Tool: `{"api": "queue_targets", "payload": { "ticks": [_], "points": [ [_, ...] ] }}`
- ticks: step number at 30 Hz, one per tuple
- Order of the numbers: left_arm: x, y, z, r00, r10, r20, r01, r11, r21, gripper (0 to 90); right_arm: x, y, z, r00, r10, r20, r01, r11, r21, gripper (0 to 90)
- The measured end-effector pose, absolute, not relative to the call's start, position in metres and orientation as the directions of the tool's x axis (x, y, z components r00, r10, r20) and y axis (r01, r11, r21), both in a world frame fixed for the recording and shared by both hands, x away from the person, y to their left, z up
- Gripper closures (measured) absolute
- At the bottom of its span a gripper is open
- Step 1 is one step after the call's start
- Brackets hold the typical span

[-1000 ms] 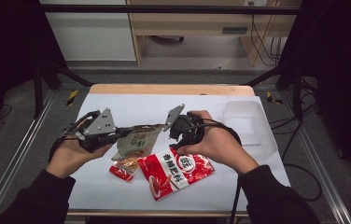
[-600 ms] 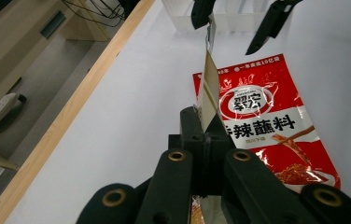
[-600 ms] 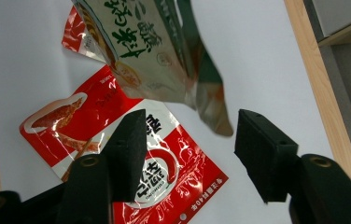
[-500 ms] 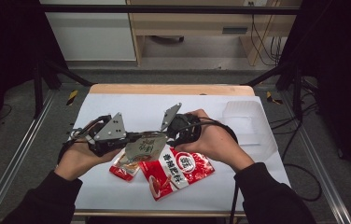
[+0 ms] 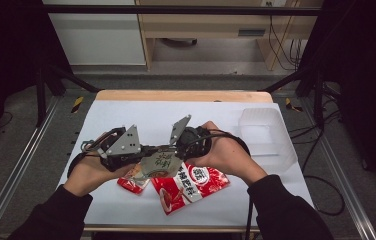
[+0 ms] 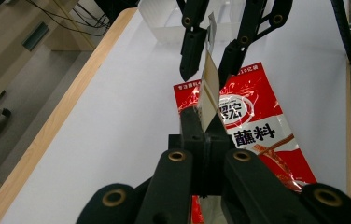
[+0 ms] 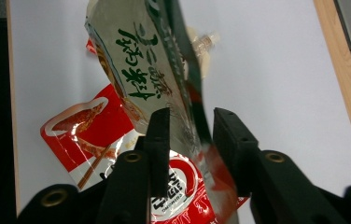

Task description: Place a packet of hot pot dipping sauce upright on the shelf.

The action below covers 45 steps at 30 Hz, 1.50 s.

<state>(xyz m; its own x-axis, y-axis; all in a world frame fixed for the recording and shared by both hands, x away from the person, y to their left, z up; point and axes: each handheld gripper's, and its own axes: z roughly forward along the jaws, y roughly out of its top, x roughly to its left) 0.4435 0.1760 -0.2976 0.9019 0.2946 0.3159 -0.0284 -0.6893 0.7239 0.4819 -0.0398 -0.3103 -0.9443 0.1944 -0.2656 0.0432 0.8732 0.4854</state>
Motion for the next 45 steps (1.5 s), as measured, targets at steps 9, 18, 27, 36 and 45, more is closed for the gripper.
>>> {"api": "queue_targets", "payload": {
  "ticks": [9, 18, 27, 36, 45],
  "points": [
    [0.447, 0.179, -0.3, 0.904, 0.312, 0.292, -0.009, -0.669, 0.743, 90.0, 0.484, -0.042, -0.311, -0.944, 0.201, -0.262, 0.049, 0.87, 0.491, 89.1],
    [0.453, 0.184, -0.306, 0.899, 0.35, 0.263, 0.026, -0.642, 0.766, 70.0, 0.485, -0.041, -0.305, -0.935, 0.202, -0.292, 0.049, 0.888, 0.458, 90.0],
    [0.454, 0.21, -0.316, 0.865, 0.438, 0.243, 0.11, -0.64, 0.76, 33.9, 0.491, -0.055, -0.28, -0.9, 0.219, -0.377, 0.051, 0.911, 0.408, 90.0],
    [0.449, 0.253, -0.353, 0.813, 0.551, 0.189, 0.233, -0.605, 0.761, 19.7, 0.499, -0.088, -0.25, -0.865, 0.276, -0.419, 0.106, 0.917, 0.385, 90.0],
    [0.44, 0.286, -0.409, 0.76, 0.639, 0.119, 0.332, -0.54, 0.773, 12.4, 0.501, -0.129, -0.23, -0.832, 0.35, -0.43, 0.18, 0.904, 0.388, 90.0]
  ]
}}
